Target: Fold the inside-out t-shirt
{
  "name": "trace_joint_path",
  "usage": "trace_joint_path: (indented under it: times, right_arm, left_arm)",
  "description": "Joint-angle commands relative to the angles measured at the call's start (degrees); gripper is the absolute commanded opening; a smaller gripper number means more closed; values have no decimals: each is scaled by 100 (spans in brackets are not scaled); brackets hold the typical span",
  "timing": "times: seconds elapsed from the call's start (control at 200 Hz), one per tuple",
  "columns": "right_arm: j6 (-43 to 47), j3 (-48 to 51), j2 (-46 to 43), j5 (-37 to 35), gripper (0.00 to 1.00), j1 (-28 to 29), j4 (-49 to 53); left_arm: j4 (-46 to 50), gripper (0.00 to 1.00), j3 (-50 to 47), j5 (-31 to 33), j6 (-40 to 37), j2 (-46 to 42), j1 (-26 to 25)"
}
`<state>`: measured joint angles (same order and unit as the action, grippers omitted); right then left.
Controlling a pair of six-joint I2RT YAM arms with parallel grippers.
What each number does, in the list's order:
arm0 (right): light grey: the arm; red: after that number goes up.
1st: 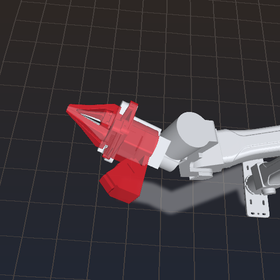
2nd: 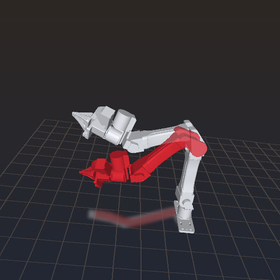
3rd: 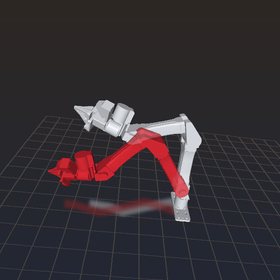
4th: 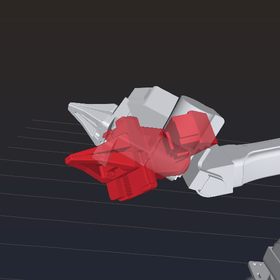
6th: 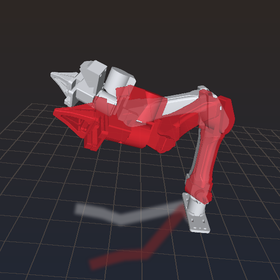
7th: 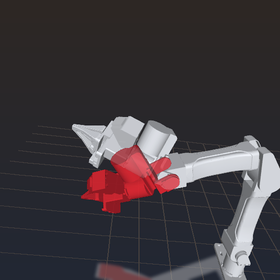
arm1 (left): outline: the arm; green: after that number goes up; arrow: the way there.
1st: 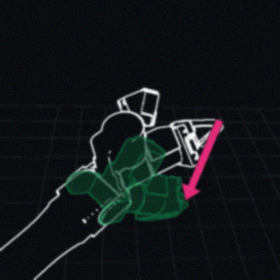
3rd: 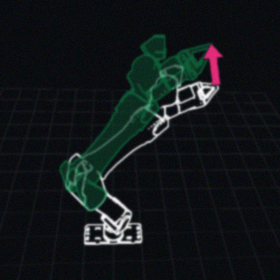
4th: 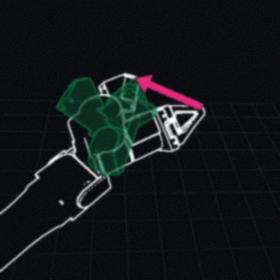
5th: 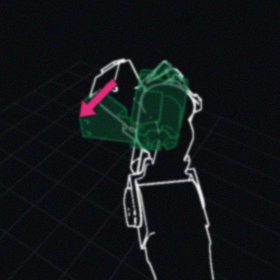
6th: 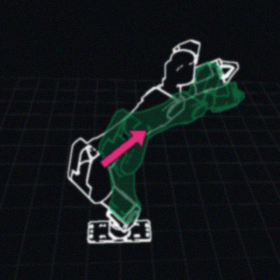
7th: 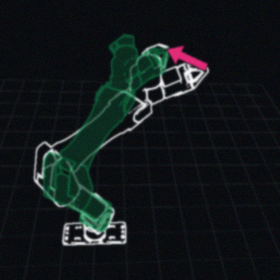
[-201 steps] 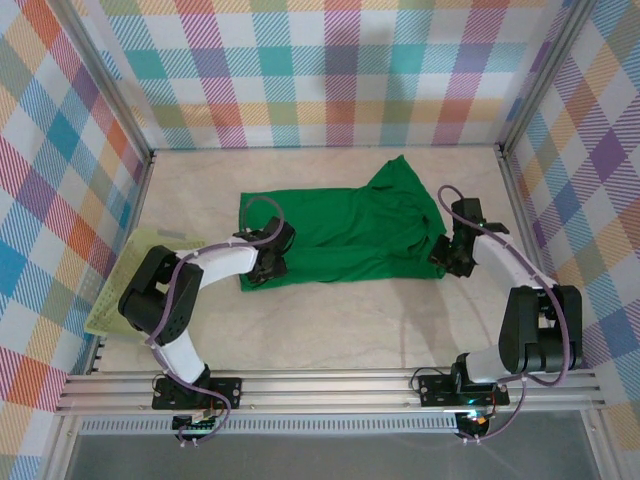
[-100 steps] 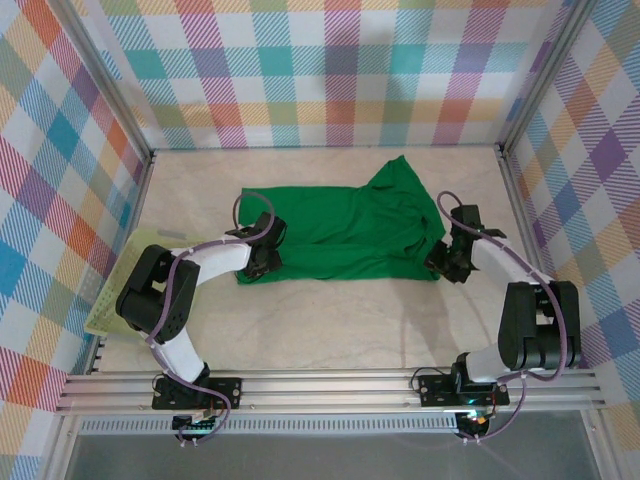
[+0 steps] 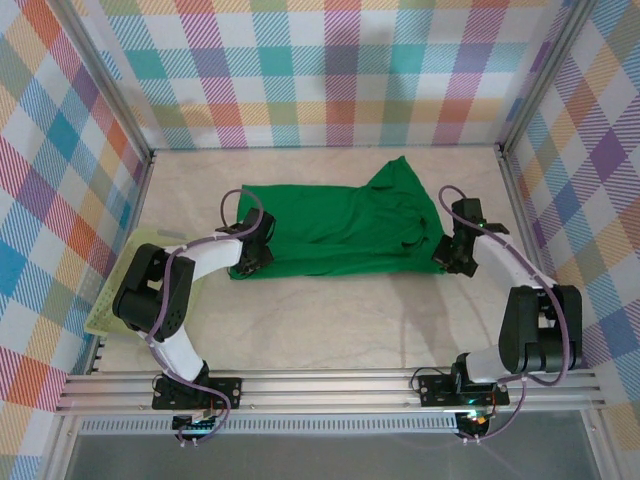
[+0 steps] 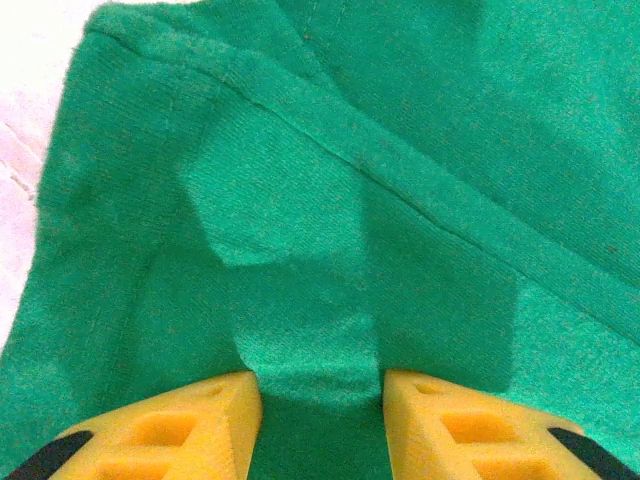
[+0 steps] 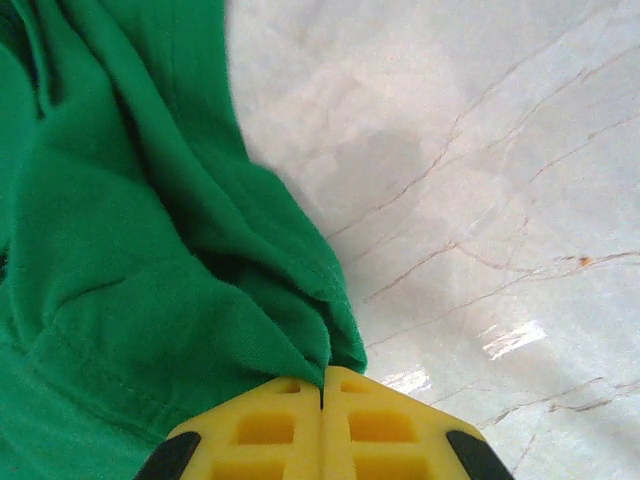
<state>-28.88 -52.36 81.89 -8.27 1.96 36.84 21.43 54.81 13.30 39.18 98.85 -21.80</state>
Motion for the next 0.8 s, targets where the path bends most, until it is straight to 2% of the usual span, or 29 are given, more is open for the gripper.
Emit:
trace_joint_path:
  times: [0.0,0.195,0.255,0.315,0.385,0.43,0.515,0.64,0.715,0.795]
  right_arm:
    - [129,-142,-165,-787,0,-11,358]
    - [129,-222,-340,-1351,0,-14,586]
    - [173,-222,-351,-1224,1,-21,516]
    - [204,-230,-332,-911,9,-12,442]
    - [234,-211,-302,-668,33,-14,419]
    - [199,-181,-334,-596,42,-19,460]
    - [199,23,-576,-208,47,-12,365]
    - [231,468,-982,1060,53,147,-11]
    - [91,600,-1063,1220,53,505,49]
    - [-187,676,-1028,1083,54,820,232]
  left_arm:
    - [325,39,-262,111,-32,199,133]
    - [371,39,-260,211,-56,169,141]
    - [368,38,-259,212,-75,176,141]
    - [370,37,-249,230,-77,174,137]
    - [399,37,-242,261,-63,179,141]
    - [405,37,-239,270,-60,172,143]
    - [405,37,-232,261,-64,179,141]
    - [406,36,-224,258,-77,187,141]
    - [433,36,-205,264,-76,181,135]
    - [441,36,-200,268,-73,153,141]
